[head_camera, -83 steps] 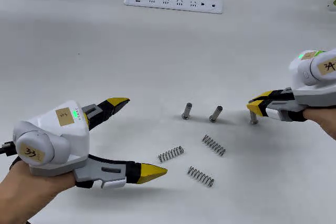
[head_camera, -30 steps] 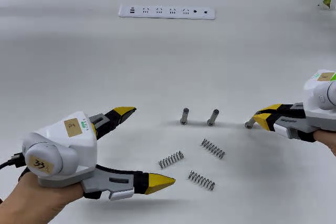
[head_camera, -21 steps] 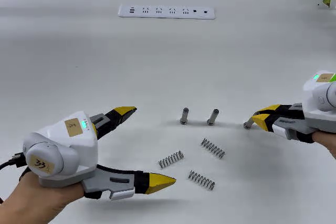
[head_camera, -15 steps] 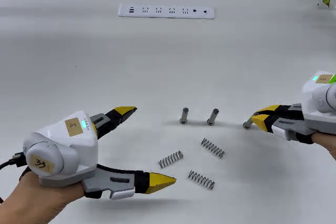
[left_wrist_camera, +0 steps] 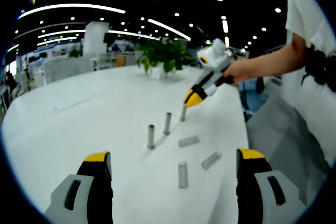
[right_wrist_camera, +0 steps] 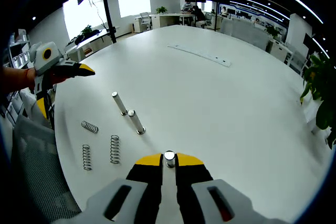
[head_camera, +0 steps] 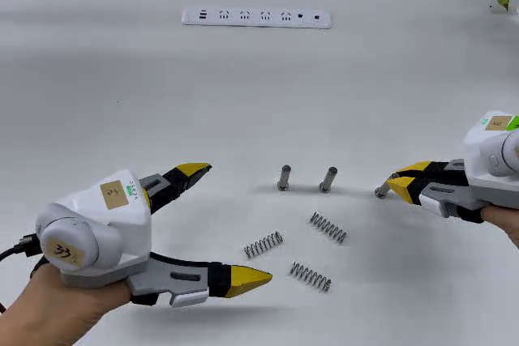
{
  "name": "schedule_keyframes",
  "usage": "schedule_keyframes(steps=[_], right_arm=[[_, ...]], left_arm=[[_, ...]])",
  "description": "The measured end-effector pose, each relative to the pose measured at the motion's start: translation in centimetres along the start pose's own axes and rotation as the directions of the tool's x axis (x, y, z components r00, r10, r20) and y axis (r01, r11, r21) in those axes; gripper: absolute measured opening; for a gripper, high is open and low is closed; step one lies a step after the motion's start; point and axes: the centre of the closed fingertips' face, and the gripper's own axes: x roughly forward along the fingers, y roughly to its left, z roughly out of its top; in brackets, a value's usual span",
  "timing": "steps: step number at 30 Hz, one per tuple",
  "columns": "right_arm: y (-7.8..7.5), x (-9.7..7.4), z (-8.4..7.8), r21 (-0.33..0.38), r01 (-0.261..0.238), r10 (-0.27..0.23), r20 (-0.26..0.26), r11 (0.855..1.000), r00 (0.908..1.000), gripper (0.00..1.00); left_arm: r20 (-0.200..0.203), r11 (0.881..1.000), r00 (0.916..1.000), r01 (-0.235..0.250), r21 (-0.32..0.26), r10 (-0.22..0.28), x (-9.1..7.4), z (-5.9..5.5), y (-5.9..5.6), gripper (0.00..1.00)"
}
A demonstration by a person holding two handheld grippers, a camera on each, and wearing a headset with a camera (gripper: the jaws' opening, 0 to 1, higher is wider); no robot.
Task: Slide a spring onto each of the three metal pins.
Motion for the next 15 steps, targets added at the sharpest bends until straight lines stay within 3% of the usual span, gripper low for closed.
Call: schedule_keyframes(steps=[15], right_arm=[[0.08,0.07,-0.08,-0.002,-0.004,0.004,-0.001,1.000,1.0000,0.17]], left_arm=[[0.001,1.000,1.0000,0.000,0.001,0.000,-0.01,0.06,-0.07,1.00]])
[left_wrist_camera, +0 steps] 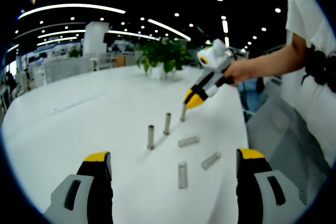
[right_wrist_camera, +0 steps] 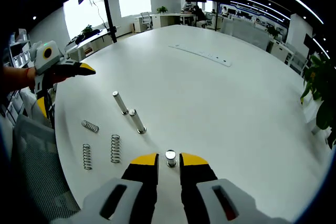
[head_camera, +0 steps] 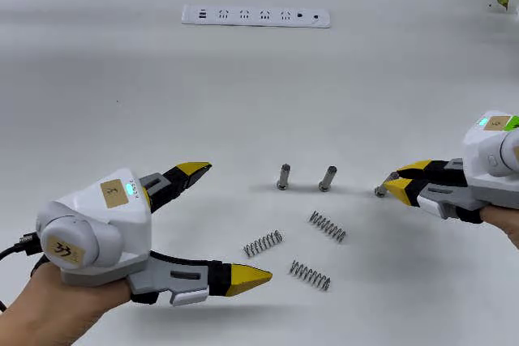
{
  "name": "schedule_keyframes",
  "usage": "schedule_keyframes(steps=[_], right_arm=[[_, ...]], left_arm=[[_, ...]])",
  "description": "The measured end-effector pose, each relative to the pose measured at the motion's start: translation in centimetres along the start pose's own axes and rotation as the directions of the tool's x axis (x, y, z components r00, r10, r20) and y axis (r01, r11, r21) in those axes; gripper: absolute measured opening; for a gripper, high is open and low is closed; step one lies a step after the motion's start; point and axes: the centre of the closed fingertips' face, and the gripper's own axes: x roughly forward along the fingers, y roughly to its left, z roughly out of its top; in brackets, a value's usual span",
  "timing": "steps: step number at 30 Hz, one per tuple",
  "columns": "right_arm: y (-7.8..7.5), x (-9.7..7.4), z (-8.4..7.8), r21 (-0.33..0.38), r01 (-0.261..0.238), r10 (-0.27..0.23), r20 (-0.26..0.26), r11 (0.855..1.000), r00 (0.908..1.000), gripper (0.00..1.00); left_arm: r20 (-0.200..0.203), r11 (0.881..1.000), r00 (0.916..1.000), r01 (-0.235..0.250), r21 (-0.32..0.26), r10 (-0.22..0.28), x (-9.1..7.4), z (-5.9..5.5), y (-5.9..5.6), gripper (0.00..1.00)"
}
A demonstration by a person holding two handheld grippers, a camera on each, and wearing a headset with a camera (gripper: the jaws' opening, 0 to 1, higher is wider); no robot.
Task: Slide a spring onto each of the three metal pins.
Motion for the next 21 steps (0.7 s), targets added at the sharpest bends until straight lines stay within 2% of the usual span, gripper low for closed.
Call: schedule_keyframes(steps=[10,21], right_arm=[[0.0,-0.5,0.1,-0.006,-0.007,0.007,0.014,1.000,0.9999,0.23],[0.2,-2.1,0.0,-0.008,-0.035,0.035,0.047,0.999,0.9983,0.33]], left_arm=[[-0.002,1.000,1.0000,0.007,0.008,-0.007,0.0,0.2,-0.3,0.97],[-0.002,1.000,0.9999,0.011,0.021,-0.011,0.1,0.6,-0.9,0.99]])
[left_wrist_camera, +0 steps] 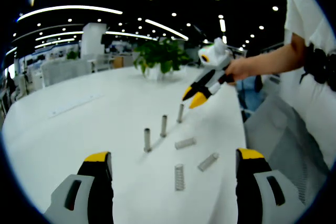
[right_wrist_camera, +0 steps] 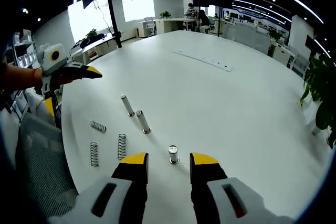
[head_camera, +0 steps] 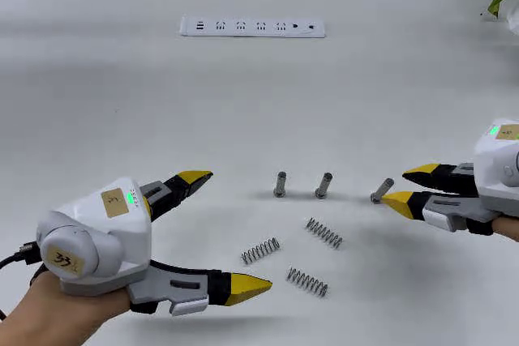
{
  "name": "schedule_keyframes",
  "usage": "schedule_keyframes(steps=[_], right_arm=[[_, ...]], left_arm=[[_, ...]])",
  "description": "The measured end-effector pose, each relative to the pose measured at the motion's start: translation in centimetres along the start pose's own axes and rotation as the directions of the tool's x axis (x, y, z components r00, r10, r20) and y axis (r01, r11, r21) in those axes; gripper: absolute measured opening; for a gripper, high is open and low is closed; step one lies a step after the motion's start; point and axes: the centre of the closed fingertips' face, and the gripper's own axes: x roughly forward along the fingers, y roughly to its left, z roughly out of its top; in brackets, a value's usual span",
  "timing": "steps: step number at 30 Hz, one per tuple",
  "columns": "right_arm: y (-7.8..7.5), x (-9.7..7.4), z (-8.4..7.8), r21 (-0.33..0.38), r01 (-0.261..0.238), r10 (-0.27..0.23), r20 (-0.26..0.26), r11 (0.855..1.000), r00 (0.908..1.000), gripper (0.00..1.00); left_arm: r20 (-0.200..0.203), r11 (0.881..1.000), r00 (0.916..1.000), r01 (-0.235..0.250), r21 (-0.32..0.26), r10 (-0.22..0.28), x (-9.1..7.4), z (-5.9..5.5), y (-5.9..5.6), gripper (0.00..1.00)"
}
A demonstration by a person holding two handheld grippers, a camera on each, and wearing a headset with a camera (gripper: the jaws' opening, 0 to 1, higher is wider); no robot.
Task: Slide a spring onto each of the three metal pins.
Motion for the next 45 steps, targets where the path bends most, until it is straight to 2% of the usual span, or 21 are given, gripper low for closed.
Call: schedule_keyframes(steps=[5,11,20,27,38,45], right_arm=[[0.1,-0.9,-0.2,-0.006,-0.021,0.021,0.015,1.000,0.9997,0.40],[0.7,-1.9,-0.4,-0.035,-0.052,0.053,0.034,0.998,0.9980,0.52],[1.7,-3.0,-0.6,-0.083,-0.104,0.109,0.066,0.991,0.9918,0.66],[2.2,-4.0,-1.4,-0.109,-0.137,0.145,0.076,0.985,0.9865,0.75],[2.5,-5.4,-3.1,-0.158,-0.200,0.222,0.140,0.967,0.9649,0.88],[2.8,-5.9,-3.7,-0.162,-0.221,0.247,0.162,0.962,0.9555,0.92]], left_arm=[[0.000,1.000,1.0000,0.003,0.004,-0.003,-0.1,0.1,-0.3,0.99],[-0.006,1.000,1.0000,0.005,0.012,-0.005,-0.2,0.2,-0.7,1.00],[-0.014,1.000,0.9999,-0.001,0.022,0.001,-0.4,0.3,-1.0,1.00],[-0.024,0.999,0.9997,-0.008,0.032,0.008,-0.6,0.2,-1.4,1.00],[-0.071,0.998,0.9971,-0.024,0.064,0.029,-0.5,-0.4,-1.1,0.99],[-0.134,0.996,0.9902,-0.028,0.081,0.039,-0.2,-1.5,-0.7,0.92]])
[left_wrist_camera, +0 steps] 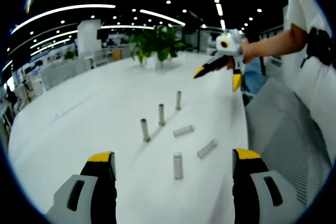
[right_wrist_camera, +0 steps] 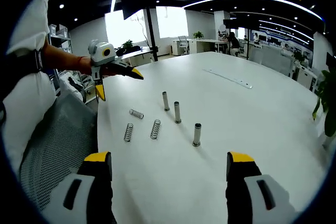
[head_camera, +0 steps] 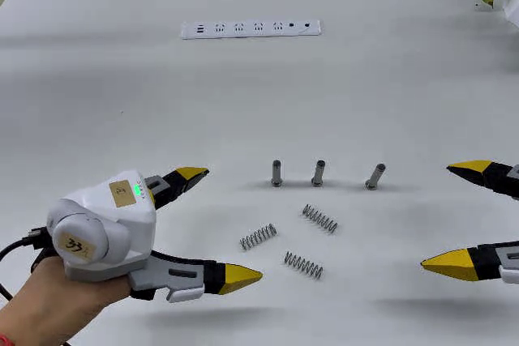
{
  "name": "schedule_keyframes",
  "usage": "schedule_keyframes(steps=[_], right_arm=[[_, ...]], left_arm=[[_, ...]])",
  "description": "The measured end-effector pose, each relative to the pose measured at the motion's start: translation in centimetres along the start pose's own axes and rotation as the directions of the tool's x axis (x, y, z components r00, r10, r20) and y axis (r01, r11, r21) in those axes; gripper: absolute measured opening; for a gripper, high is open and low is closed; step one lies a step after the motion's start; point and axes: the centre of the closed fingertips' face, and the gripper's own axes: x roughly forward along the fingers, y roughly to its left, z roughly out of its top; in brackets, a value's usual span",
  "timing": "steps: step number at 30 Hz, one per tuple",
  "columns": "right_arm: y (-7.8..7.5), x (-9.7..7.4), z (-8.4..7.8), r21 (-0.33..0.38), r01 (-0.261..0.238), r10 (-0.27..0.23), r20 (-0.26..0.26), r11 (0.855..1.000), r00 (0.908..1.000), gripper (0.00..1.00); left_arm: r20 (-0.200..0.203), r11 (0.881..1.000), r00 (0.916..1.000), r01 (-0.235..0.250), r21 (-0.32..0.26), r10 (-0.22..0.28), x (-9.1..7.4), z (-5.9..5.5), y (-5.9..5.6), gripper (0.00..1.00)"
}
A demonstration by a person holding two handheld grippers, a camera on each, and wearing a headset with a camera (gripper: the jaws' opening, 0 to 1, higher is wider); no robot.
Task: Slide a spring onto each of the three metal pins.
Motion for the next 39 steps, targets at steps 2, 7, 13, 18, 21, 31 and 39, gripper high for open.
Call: schedule_keyframes(steps=[2,7,13,18,21,31,39], right_arm=[[0.0,-0.1,-0.1,-0.006,0.001,-0.001,0.006,1.000,1.0000,0.93],[-0.1,-0.3,-0.3,0.002,0.007,-0.007,0.013,1.000,0.9999,0.93],[0.0,-0.3,-0.3,0.007,0.009,-0.009,0.023,1.000,0.9997,0.92],[0.1,-0.4,-0.4,0.010,0.007,-0.007,0.030,1.000,0.9995,0.92],[0.2,-0.6,-0.4,0.013,0.007,-0.007,0.030,1.000,0.9995,0.92],[0.1,-0.8,-0.3,0.014,0.016,-0.017,0.036,1.000,0.9992,0.91],[0.1,-0.9,-0.3,0.018,0.020,-0.020,0.036,1.000,0.9992,0.90]], left_arm=[[-0.018,1.000,0.9998,0.003,0.006,-0.003,0.2,-0.3,0.0,0.90],[-0.119,0.999,0.9929,0.006,0.033,-0.002,0.7,-1.8,0.1,0.79],[-0.218,0.999,0.9759,0.022,0.047,-0.011,1.6,-3.3,-0.4,0.54],[-0.282,0.995,0.9593,0.022,0.097,0.006,2.5,-4.1,-0.4,0.45],[-0.316,0.996,0.9488,0.035,0.087,-0.006,2.9,-4.5,-0.8,0.40],[-0.405,0.995,0.9142,0.045,0.087,-0.006,4.0,-5.9,-0.8,0.25],[-0.451,0.995,0.8923,0.059,0.081,-0.016,4.1,-6.7,-0.8,0.18]])
